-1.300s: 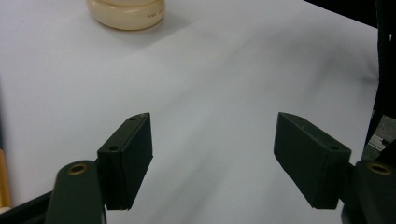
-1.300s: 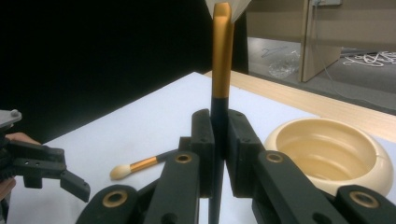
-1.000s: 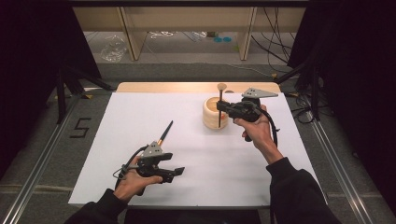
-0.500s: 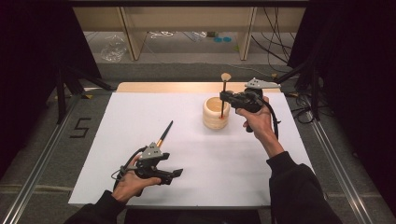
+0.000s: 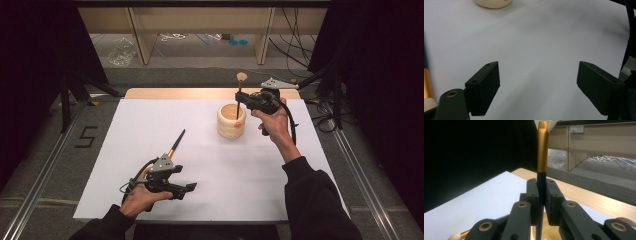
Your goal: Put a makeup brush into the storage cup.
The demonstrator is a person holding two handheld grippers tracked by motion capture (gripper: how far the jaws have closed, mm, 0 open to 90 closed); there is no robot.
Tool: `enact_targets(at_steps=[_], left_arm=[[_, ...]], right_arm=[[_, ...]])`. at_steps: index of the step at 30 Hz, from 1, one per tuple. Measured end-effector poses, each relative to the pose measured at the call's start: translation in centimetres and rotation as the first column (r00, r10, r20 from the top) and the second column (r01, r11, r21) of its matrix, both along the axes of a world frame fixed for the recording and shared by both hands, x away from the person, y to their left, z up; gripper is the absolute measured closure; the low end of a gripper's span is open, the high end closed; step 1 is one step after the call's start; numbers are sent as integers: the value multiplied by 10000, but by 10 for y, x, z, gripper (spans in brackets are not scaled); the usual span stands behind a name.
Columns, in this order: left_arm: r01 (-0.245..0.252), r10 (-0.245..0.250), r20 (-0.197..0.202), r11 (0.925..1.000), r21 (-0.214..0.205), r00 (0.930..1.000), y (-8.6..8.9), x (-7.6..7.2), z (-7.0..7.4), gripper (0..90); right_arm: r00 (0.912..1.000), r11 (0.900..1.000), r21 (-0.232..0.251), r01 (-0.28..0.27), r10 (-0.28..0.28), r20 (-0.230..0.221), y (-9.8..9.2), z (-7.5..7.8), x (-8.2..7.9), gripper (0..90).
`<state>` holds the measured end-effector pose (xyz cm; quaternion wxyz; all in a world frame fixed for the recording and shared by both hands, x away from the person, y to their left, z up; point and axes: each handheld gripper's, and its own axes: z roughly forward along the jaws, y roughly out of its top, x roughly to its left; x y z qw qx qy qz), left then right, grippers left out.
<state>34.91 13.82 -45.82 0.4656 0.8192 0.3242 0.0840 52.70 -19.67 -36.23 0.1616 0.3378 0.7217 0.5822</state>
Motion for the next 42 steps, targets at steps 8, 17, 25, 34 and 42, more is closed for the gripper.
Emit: enact_targets(at_steps=[8, 17, 25, 34, 42], left_arm=[[8, -8, -55, 10000, -2, 10000, 0, 1, -1, 185], [-18, 18, -86, 10000, -17, 10000, -1, 0, -1, 185], [-114, 113, -104, 9999, -63, 9999, -1, 0, -2, 185], [19, -22, -223, 9999, -107, 9997, -1, 0, -3, 185], [-64, 64, -226, 10000, -11, 9997, -2, 0, -3, 186]], right_arm=[[9998, 9995, 229, 201, -202, 49, 1, -1, 12, 831], [9989, 9989, 69, 468, -467, -88, -1, -9, 20, 831], [9991, 9991, 12, 423, -423, -96, 5, -16, 25, 830], [9989, 9988, -114, 466, -467, -58, 8, -23, 28, 830], [9985, 9988, -178, 456, -462, -302, 11, -30, 29, 829]])
